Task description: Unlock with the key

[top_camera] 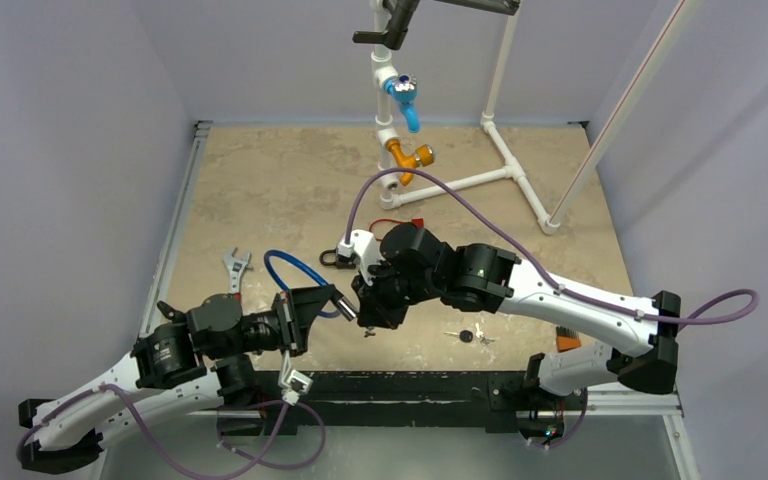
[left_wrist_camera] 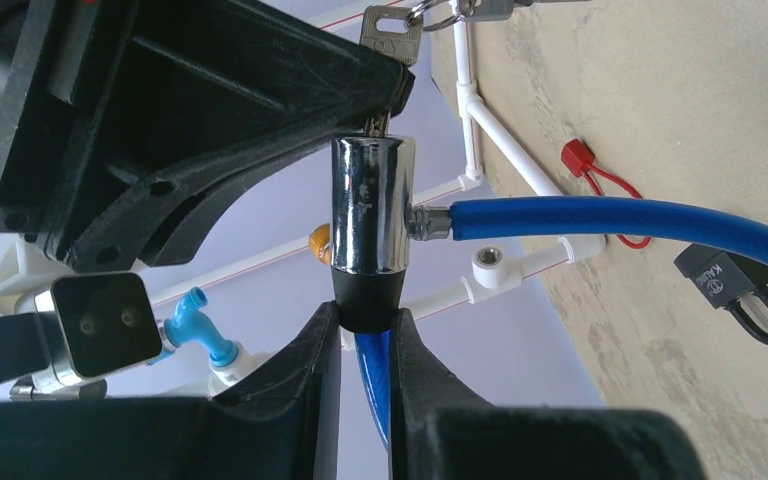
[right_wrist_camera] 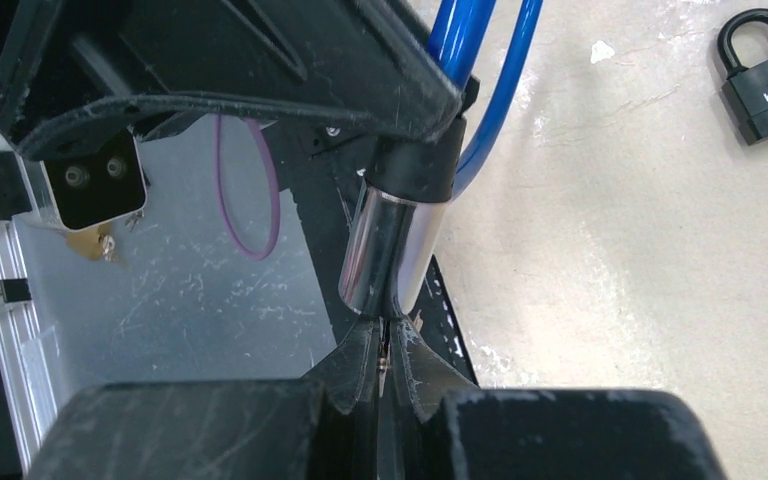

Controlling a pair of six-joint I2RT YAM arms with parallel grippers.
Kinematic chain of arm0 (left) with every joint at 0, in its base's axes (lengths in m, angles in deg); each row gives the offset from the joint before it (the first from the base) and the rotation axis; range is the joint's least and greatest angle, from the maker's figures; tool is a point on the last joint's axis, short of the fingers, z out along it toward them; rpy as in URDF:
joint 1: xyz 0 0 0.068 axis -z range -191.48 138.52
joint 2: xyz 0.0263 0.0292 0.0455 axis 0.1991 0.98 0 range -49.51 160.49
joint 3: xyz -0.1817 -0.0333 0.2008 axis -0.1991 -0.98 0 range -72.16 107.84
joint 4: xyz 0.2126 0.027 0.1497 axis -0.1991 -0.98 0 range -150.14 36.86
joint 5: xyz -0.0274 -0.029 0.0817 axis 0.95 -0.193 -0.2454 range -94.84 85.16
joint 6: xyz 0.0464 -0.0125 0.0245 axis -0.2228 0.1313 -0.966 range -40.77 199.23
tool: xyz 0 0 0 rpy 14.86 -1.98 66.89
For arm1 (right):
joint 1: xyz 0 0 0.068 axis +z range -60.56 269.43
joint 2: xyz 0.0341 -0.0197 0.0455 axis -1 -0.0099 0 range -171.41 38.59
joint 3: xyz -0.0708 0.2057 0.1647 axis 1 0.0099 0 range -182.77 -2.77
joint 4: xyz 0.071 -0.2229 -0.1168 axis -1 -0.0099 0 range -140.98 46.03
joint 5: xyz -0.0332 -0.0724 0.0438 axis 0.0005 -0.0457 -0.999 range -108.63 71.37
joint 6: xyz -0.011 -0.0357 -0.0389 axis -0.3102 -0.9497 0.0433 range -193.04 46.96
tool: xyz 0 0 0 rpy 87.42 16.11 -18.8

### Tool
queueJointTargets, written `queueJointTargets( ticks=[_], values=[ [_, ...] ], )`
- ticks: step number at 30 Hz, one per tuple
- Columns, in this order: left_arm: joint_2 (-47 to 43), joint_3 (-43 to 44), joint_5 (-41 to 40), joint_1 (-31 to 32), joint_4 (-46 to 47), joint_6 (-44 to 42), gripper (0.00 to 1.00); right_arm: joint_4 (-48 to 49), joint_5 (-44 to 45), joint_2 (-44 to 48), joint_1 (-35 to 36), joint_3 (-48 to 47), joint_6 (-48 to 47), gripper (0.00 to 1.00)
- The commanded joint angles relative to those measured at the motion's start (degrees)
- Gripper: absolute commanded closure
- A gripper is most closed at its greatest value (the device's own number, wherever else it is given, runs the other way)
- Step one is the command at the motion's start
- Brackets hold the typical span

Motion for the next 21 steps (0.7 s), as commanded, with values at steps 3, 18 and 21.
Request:
queueJointTargets(
  ticks=[3, 18, 21],
  values=[
    [0.4, -2.6, 18.5, 1.8, 0.8, -0.7, 1.00, 23.9, 4.0, -1.5, -1.0, -8.6, -3.6, 1.00],
    [1.2, -2.1, 9.6, 1.8, 0.2, 9.8, 1.00, 13.1, 4.7, -4.4, -1.0, -15.3, -5.4, 0.50],
    [2.4, -2.4, 5.4, 1.7, 1.3, 14.3, 1.00, 12.5, 7.7, -3.3, -1.0, -13.4, -5.0, 0.46]
  ],
)
